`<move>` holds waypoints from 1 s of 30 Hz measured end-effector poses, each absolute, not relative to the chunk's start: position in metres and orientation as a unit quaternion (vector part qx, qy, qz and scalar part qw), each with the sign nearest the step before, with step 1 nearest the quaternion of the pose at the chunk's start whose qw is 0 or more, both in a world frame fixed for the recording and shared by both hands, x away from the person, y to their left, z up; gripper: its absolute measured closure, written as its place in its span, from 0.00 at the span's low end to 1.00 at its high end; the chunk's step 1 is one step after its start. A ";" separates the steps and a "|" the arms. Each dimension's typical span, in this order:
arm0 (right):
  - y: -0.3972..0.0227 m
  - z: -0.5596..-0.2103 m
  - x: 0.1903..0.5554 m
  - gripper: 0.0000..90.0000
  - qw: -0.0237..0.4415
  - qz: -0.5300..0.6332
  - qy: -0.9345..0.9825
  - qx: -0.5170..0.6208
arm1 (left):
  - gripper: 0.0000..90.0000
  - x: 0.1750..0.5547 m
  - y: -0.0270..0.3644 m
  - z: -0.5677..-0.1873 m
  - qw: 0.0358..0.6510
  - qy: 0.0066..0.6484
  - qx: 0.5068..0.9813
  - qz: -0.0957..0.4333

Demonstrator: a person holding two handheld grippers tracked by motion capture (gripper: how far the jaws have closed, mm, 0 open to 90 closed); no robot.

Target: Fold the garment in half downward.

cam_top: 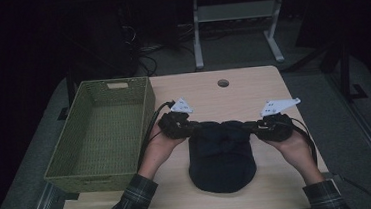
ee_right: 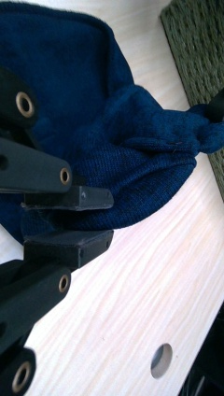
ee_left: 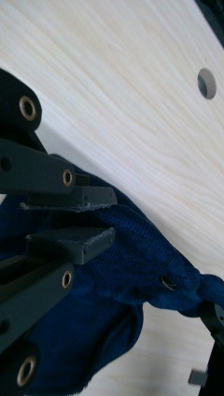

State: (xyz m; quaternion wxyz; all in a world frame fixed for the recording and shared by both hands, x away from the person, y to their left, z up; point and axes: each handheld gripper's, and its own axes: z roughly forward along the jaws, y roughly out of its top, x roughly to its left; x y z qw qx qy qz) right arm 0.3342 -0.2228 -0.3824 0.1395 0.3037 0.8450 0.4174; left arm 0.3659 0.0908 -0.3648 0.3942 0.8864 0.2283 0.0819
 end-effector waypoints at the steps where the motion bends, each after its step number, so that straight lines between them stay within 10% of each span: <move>1: -0.223 -0.383 0.332 0.87 0.139 0.419 0.845 0.303 | 0.88 0.365 0.091 -0.365 0.391 0.224 0.889 0.080; 30: -0.215 -0.420 0.269 0.84 0.083 0.407 0.864 0.286 | 0.88 0.311 0.101 -0.398 0.366 0.198 0.909 0.015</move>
